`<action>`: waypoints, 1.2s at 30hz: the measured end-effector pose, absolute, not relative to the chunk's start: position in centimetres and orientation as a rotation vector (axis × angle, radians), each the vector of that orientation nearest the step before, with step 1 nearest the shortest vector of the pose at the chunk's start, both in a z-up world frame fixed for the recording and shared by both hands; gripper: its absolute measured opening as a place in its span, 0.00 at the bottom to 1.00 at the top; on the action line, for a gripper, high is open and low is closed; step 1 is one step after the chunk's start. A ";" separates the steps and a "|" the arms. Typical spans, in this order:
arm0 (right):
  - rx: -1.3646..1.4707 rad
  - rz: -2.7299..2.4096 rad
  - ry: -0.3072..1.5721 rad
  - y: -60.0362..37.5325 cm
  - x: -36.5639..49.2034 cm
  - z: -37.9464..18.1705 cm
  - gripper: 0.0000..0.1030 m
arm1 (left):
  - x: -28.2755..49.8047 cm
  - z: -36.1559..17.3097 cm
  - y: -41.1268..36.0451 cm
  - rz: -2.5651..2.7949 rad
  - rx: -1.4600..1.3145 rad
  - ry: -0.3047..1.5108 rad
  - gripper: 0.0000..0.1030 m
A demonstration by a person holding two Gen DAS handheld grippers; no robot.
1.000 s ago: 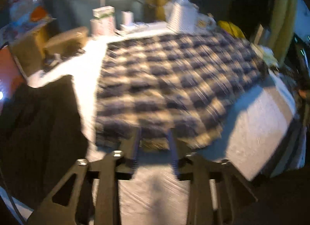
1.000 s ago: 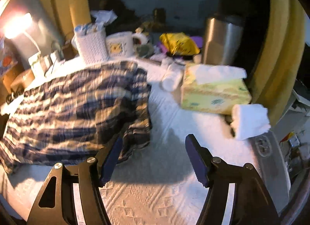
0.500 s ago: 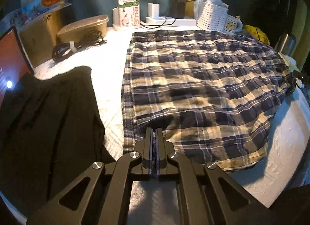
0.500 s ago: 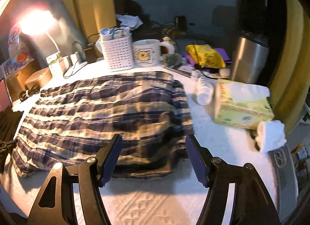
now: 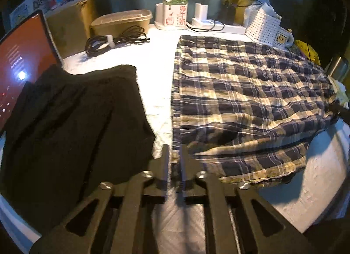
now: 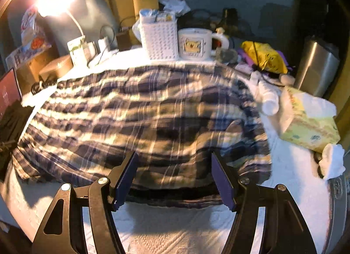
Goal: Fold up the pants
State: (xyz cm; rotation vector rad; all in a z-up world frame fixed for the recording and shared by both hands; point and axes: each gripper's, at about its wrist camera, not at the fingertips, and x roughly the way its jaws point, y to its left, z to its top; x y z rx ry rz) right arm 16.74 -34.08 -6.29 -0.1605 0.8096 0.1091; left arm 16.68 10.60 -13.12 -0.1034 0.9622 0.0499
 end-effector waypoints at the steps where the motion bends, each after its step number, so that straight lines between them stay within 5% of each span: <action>1: -0.158 0.109 0.819 -34.2 16.9 -6.6 0.67 | 16.6 -12.6 11.0 0.042 -0.114 0.946 0.33; 4: -0.143 0.102 0.823 -34.6 17.1 -6.8 0.67 | 17.4 -11.6 11.1 0.011 -0.127 0.909 0.55; 11: -0.129 0.118 0.778 -34.6 17.8 -5.3 0.67 | 23.2 -12.6 10.1 -0.065 -0.075 0.911 0.56; 14: -0.126 0.116 0.781 -34.6 18.1 -5.4 0.67 | 25.0 -13.3 9.9 -0.064 -0.045 0.923 0.50; 16: -0.121 0.113 0.785 -34.8 18.3 -5.6 0.67 | 25.8 -13.8 9.7 -0.068 -0.024 0.948 0.21; 18: -0.116 0.107 0.789 -35.0 18.4 -5.8 0.67 | 26.2 -14.3 9.8 -0.069 -0.011 0.959 0.05; 29: -0.117 0.110 0.821 -35.3 19.9 -7.1 0.68 | 26.8 -14.7 11.8 0.024 -0.011 0.947 0.01; 36: -0.099 0.109 0.809 -35.7 20.2 -6.5 0.68 | 28.0 -12.2 12.1 -0.053 -0.024 0.956 0.13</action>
